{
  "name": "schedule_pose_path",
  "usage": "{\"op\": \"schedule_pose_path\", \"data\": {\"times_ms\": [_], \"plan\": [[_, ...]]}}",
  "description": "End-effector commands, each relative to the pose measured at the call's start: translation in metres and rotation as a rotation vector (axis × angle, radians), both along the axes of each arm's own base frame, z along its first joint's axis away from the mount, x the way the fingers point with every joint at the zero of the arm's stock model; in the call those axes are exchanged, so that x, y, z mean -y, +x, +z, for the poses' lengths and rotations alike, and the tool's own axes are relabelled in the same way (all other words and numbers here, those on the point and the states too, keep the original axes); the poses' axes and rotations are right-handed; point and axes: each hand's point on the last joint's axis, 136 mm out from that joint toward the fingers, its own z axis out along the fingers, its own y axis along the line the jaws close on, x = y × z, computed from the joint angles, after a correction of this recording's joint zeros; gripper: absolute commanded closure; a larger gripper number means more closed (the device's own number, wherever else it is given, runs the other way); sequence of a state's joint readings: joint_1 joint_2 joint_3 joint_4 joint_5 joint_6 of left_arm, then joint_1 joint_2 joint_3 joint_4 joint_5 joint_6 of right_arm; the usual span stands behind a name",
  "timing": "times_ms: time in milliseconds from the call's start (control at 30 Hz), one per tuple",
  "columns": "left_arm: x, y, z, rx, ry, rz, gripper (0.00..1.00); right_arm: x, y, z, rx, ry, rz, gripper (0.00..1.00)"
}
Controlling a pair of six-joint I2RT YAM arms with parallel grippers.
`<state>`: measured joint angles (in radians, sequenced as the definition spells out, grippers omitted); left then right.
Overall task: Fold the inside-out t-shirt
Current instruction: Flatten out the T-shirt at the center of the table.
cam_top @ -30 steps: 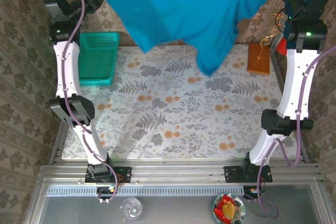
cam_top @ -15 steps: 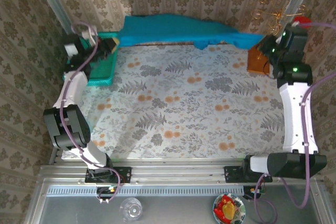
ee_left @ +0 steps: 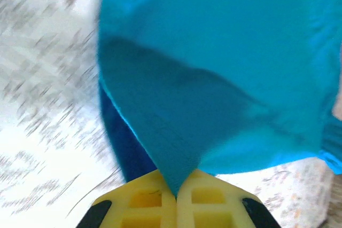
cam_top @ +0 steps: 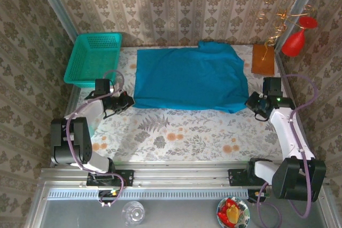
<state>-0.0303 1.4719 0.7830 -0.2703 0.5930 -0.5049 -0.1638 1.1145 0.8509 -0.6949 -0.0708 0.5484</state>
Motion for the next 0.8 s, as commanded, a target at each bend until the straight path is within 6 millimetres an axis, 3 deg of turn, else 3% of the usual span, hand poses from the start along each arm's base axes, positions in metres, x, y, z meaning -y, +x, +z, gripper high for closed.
{"op": "schedule_pose_path", "data": {"times_ms": [0, 167, 267, 367, 467, 600, 700, 767], "plan": [[-0.015, -0.017, 0.004, 0.02, 0.095, 0.011, 1.0, 0.005, -0.035, -0.006, -0.056, -0.043, -0.018, 1.0], [-0.016, -0.041, 0.002, -0.024, 0.094, 0.038, 0.99, -0.002, -0.067, -0.011, -0.09, 0.002, -0.073, 1.0], [-0.022, -0.053, -0.006, -0.058, 0.116, 0.073, 0.89, -0.004, -0.076, -0.009, -0.089, 0.027, -0.124, 1.0], [-0.026, -0.058, -0.009, -0.066, 0.128, 0.098, 0.75, 0.0, -0.075, -0.006, -0.081, 0.023, -0.167, 0.74], [-0.028, -0.059, 0.0, -0.054, 0.146, 0.094, 0.68, -0.001, -0.071, -0.002, -0.077, 0.018, -0.147, 0.66], [-0.03, -0.055, 0.018, -0.006, 0.17, 0.08, 0.65, -0.018, -0.058, 0.009, -0.055, -0.002, -0.015, 0.66], [-0.018, -0.05, 0.029, 0.024, 0.134, 0.033, 0.65, -0.048, -0.048, 0.01, -0.054, -0.008, 0.146, 0.65], [-0.003, -0.047, 0.033, 0.034, 0.108, -0.02, 0.68, -0.077, -0.044, 0.0, -0.084, 0.044, 0.286, 0.65]]}}
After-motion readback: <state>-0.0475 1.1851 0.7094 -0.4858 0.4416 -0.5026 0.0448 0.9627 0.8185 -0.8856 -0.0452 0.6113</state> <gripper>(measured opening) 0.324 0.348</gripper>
